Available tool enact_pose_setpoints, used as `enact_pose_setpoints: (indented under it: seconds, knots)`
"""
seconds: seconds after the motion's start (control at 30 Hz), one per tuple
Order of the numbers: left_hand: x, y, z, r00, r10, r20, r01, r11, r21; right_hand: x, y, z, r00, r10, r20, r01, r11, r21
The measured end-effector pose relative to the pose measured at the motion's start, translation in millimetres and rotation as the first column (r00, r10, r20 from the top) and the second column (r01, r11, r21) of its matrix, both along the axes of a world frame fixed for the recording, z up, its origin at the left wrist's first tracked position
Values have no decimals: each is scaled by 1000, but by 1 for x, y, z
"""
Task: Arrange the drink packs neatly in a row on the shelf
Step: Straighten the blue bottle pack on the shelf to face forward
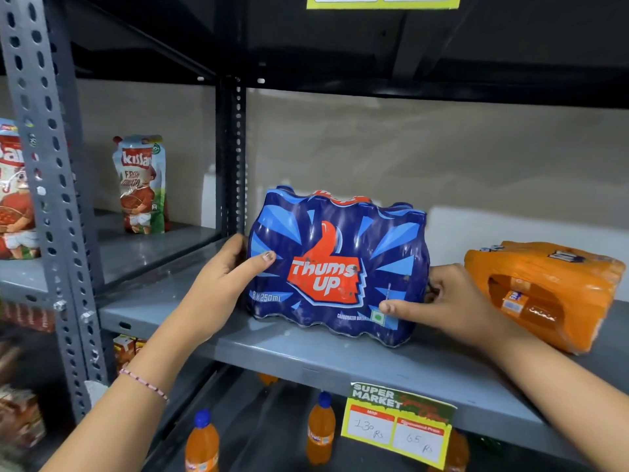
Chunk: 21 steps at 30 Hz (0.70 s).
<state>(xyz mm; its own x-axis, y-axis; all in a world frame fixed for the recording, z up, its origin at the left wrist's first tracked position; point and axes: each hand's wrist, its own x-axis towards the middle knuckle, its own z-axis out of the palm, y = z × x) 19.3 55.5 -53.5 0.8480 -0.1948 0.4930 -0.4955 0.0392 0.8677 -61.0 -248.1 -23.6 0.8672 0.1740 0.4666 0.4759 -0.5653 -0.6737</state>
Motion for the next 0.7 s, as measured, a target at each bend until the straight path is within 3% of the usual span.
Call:
enact_pose_setpoints:
  seconds: [0.3, 0.47, 0.53, 0.6, 0.7]
  knots:
    - [-1, 1, -2, 999, 37, 28, -37, 999, 5, -1, 0, 0, 999, 37, -24, -37, 999, -2]
    - [-1, -2, -3, 991, 91, 94, -92, 996, 14, -1, -25, 19, 999, 0, -32, 3, 995, 101]
    - [4, 0, -7, 980, 162, 113, -164, 986, 16, -1, -53, 41, 984, -154, 86, 144, 983, 112]
    - [5, 2, -8, 979, 179, 100, -176, 984, -39, -2, -95, 74, 902, -377, 209, 381, 924, 20]
    - [5, -3, -5, 970, 227, 89, -222, 973, -69, 7, -172, 101, 700, -674, 236, 713, 682, -166]
